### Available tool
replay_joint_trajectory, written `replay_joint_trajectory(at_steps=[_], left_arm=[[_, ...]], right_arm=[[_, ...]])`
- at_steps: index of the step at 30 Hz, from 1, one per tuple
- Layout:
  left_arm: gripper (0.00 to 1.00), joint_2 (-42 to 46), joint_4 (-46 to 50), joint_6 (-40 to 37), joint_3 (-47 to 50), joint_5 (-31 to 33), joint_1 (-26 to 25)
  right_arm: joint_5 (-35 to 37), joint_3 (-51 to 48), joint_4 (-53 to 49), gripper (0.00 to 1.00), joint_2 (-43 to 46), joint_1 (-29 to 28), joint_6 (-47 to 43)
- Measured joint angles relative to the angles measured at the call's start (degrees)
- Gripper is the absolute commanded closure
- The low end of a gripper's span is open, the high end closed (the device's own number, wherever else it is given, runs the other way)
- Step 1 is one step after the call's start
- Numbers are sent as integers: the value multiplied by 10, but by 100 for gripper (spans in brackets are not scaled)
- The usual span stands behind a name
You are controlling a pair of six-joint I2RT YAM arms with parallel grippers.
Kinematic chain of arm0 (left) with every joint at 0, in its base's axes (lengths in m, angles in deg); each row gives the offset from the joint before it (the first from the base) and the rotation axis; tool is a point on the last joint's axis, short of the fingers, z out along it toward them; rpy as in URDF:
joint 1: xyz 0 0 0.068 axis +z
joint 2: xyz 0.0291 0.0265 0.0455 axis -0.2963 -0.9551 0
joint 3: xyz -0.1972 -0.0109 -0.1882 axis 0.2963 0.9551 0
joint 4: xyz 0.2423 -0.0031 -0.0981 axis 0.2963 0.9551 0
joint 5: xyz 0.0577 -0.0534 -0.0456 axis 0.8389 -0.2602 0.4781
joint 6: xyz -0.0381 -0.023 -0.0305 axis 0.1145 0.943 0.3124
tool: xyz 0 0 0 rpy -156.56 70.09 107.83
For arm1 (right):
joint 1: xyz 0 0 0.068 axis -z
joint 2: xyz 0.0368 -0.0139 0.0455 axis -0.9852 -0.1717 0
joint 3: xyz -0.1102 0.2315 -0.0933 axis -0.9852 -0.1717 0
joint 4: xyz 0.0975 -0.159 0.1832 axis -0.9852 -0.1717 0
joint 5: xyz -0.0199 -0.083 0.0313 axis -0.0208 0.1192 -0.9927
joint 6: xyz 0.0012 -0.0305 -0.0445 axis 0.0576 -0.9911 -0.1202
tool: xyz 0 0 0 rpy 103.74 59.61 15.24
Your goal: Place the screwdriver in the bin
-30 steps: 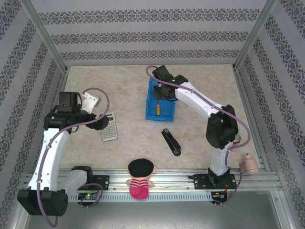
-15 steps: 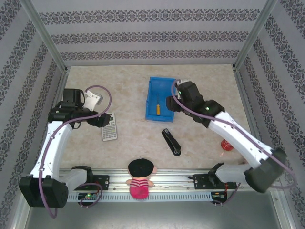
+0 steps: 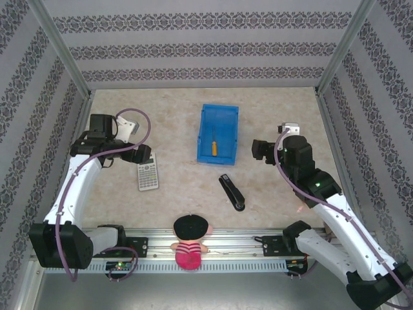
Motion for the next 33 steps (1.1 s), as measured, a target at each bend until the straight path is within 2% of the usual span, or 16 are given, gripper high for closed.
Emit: replay_joint_trajectory(at_steps=[12, 19, 25, 33], left_arm=[[1, -12, -72, 66, 1, 47, 0], [1, -16, -191, 123, 104, 74, 11], [1, -41, -339, 161, 175, 119, 31], [1, -60, -590, 180, 330, 170, 33]], right_arm=[[-69, -38, 67, 3, -74, 99, 21], [-78, -93, 115, 2, -111, 170, 22], [-61, -156, 218, 2, -101, 195, -7], [-21, -269, 382, 2, -54, 198, -84]])
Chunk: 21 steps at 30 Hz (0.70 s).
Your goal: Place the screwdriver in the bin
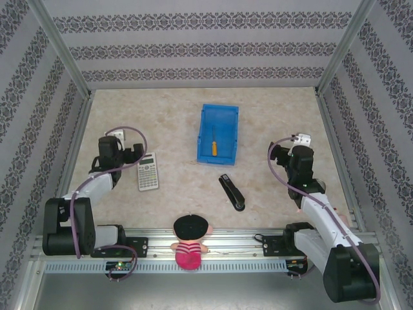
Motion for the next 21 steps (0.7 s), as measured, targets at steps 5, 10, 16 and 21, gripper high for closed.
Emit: replay_joint_trajectory(at_steps=[5, 10, 16, 21], left_arm=[[1, -34, -157, -4, 78, 15, 0], [1, -52, -270, -4, 112, 17, 0], [1, -128, -425, -4, 142, 9, 0], [1, -199, -546, -4, 181, 4, 0]], right_arm=[[17, -42, 59, 2, 25, 7, -35], [34, -72, 119, 2, 14, 11, -48], [34, -78, 189, 2, -96, 11, -57], [32, -79, 276, 2, -177, 23, -59]])
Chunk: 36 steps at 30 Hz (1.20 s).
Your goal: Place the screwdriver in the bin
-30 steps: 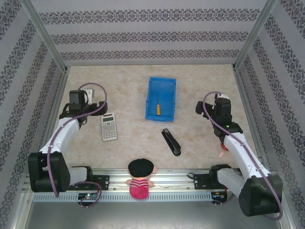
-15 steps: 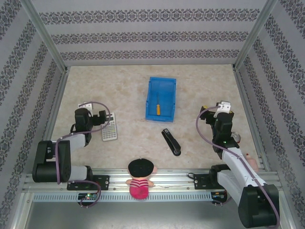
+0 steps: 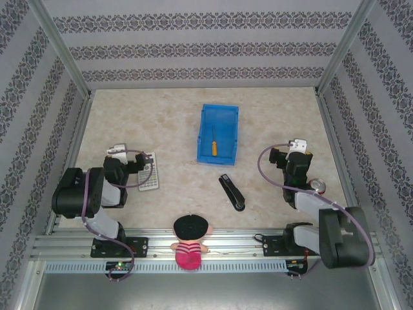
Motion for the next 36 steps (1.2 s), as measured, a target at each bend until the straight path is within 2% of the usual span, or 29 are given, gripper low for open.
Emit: replay_joint_trajectory(at_steps=[6, 12, 23, 30, 36], left_arm=[[1, -2, -54, 0, 8, 0, 0], [1, -2, -57, 0, 2, -1, 1], [1, 18, 52, -9, -82, -46, 1], [1, 19, 99, -27, -87, -88, 0], [1, 19, 108, -32, -87, -99, 0]], right_arm=[[-24, 21, 72, 2, -89, 3, -4], [-82, 61, 115, 2, -181, 3, -24], [-115, 62, 137, 2, -183, 3, -34], [-119, 62, 137, 2, -183, 3, -34], [-119, 62, 137, 2, -183, 3, -34]])
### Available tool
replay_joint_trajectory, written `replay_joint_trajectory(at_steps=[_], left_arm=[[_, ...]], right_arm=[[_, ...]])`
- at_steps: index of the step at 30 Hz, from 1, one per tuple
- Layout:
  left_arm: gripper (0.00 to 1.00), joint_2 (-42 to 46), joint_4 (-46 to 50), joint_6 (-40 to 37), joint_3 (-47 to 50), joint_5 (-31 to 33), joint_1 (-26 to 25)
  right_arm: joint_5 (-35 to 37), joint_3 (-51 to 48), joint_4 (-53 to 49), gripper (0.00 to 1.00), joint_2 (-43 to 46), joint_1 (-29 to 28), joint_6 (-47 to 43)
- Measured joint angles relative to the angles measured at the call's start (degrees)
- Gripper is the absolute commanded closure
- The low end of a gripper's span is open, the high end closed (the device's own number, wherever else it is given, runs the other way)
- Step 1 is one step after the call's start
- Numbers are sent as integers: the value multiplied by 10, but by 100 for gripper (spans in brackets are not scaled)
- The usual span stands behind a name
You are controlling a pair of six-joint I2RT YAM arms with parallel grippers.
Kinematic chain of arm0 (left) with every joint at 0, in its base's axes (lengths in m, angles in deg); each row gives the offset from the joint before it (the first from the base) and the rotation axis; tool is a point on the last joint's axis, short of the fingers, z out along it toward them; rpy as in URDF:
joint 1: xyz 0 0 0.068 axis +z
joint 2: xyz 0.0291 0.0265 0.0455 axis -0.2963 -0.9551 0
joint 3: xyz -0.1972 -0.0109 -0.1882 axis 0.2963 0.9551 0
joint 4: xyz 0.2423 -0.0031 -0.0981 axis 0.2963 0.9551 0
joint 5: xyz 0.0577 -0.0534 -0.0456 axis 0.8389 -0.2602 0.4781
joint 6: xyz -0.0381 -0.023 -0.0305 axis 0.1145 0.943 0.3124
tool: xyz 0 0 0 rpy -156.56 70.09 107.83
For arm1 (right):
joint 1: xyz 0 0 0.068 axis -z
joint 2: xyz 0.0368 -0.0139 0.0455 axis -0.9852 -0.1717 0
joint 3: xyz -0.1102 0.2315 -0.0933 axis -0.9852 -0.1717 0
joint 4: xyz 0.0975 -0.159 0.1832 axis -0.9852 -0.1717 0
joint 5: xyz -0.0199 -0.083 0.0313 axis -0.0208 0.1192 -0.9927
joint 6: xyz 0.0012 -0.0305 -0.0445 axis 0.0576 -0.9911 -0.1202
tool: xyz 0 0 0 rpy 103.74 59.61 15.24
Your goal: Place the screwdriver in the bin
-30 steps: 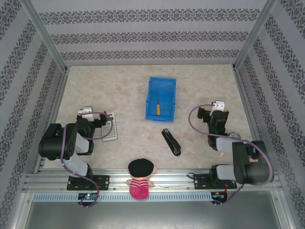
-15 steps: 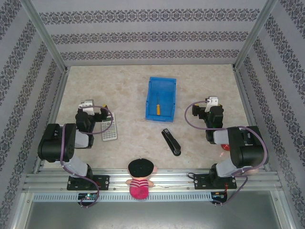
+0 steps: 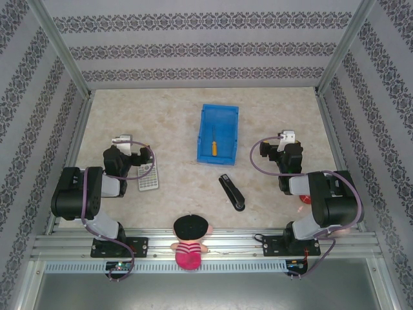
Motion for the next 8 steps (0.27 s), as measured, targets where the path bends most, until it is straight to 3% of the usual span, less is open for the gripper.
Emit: replay_joint_trajectory(at_steps=[8], left_arm=[[1, 0, 0, -1, 0, -3, 0]], right_arm=[[0, 0, 0, 2, 0, 0, 0]])
